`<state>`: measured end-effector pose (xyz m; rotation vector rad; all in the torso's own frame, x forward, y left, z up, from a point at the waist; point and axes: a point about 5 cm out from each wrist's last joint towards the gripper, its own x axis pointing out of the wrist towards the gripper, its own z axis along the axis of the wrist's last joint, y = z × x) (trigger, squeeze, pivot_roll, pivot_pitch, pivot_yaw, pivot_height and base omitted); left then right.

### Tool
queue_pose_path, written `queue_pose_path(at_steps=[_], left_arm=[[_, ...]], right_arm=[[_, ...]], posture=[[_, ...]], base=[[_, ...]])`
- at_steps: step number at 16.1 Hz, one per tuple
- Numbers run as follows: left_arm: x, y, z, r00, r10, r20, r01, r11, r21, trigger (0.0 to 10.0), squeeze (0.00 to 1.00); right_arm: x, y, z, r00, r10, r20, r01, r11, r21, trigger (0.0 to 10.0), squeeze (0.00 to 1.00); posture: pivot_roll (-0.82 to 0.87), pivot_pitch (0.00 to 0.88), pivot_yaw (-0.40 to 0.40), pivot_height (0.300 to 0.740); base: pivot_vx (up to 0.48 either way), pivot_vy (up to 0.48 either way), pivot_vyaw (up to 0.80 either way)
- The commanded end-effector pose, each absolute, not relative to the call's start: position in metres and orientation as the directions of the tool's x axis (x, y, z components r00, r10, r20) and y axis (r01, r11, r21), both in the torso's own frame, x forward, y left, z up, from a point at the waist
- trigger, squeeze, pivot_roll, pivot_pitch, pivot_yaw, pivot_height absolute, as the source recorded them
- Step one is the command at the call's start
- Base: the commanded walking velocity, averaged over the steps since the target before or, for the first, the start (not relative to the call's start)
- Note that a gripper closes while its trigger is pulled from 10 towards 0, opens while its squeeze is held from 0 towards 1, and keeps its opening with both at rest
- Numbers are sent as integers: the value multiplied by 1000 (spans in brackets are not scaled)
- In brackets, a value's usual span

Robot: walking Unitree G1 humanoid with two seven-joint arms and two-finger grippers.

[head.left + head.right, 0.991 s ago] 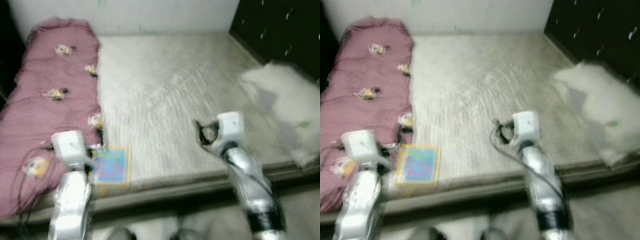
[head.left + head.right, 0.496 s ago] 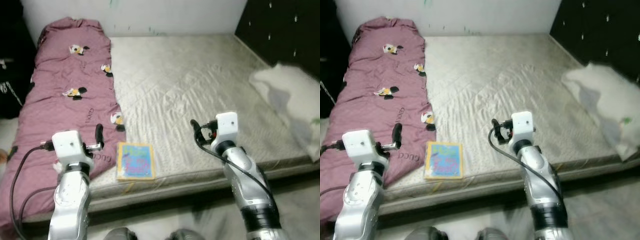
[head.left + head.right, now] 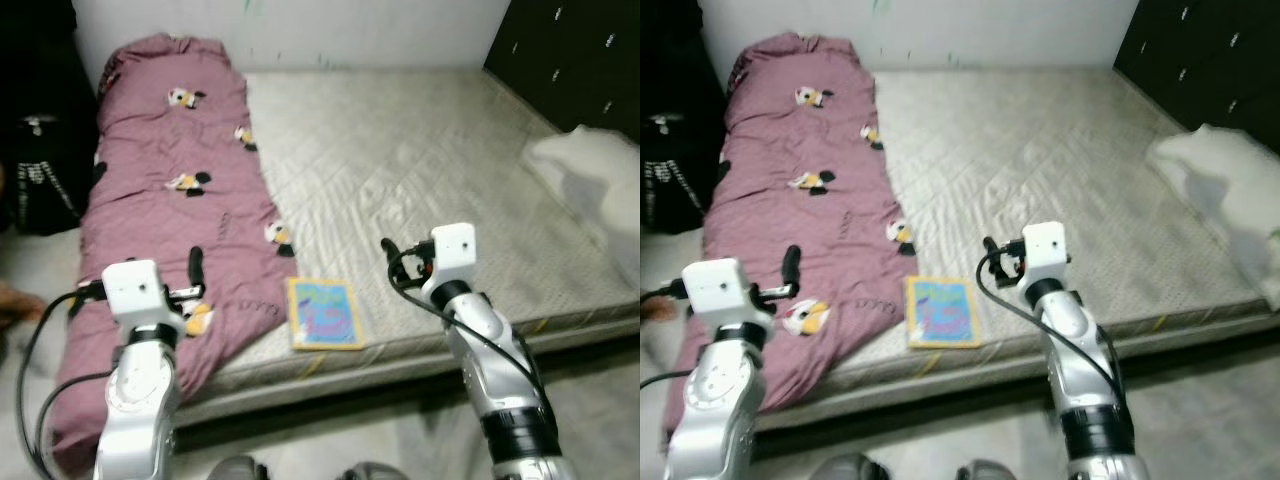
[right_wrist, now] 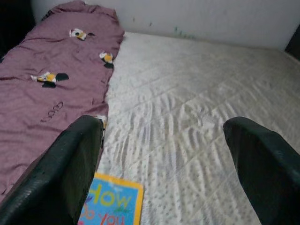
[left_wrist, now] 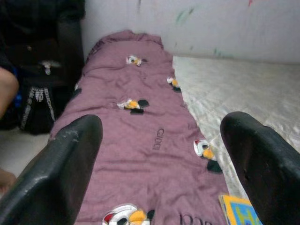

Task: Clean up the room

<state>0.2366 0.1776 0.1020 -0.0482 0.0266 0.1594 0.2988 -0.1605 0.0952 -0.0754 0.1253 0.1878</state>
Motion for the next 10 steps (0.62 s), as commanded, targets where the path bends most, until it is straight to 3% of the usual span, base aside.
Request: queue_pose_path(at_steps=[1, 10], left_arm=[[237, 176, 104, 988, 151, -25, -152, 988, -37, 10000, 0], [237, 175, 104, 989, 144, -21, -144, 989, -44, 10000, 0]], right_arm=[[300, -165, 97, 978, 162, -129, -172, 982, -75, 10000, 0], [300, -165, 98, 979, 163, -121, -172, 983, -65, 10000, 0]], posture=[[9, 0, -34, 740], [7, 0, -34, 740]], base=[[0, 0, 0], [0, 0, 0]])
